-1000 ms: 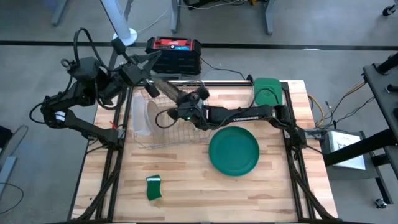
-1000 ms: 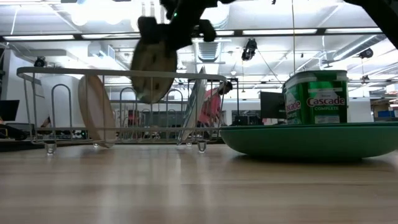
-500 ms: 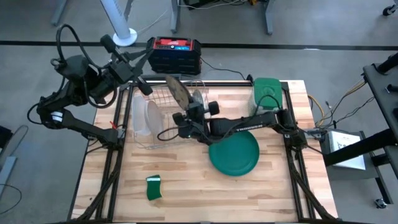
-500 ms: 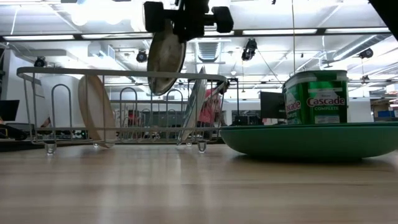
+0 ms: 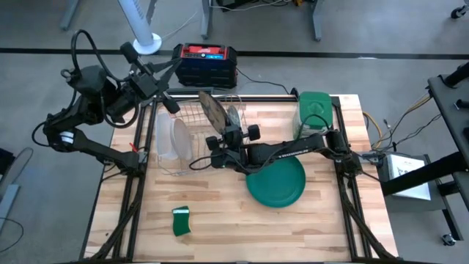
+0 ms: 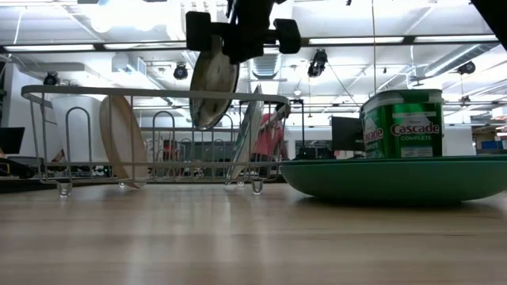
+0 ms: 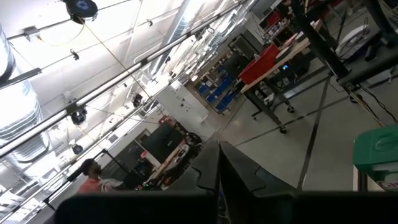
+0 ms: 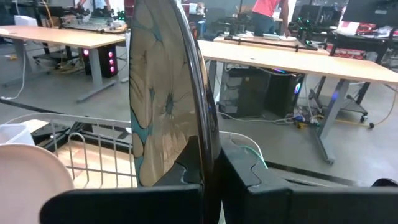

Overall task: Sort dishes
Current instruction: Put the white patterned plate on the dish rack

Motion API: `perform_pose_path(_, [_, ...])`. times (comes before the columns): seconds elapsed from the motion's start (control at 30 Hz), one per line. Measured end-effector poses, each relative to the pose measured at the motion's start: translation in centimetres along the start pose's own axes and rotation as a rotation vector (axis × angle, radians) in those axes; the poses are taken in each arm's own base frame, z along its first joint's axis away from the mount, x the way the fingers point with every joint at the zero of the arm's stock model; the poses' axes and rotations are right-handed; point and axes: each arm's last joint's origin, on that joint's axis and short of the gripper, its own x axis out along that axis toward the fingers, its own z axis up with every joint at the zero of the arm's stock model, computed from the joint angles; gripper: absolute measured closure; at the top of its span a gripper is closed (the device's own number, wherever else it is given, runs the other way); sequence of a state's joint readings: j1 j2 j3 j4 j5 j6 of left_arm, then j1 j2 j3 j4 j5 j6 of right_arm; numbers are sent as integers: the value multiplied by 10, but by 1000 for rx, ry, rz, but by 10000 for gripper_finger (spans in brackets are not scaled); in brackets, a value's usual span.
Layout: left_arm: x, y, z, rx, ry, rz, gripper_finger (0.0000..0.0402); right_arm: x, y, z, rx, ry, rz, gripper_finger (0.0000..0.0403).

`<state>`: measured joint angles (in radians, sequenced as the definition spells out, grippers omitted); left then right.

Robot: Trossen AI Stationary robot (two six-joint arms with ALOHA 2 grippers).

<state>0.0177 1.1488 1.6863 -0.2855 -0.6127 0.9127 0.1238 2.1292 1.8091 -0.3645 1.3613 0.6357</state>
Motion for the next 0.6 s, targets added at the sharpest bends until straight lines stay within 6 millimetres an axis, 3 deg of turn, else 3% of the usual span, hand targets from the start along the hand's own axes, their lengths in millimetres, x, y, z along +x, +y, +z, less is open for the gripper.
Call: perform_pose_path(0.6, [0,-2,-1,-21,11,-13,401,3,-7,-31,-18,16,-13,396])
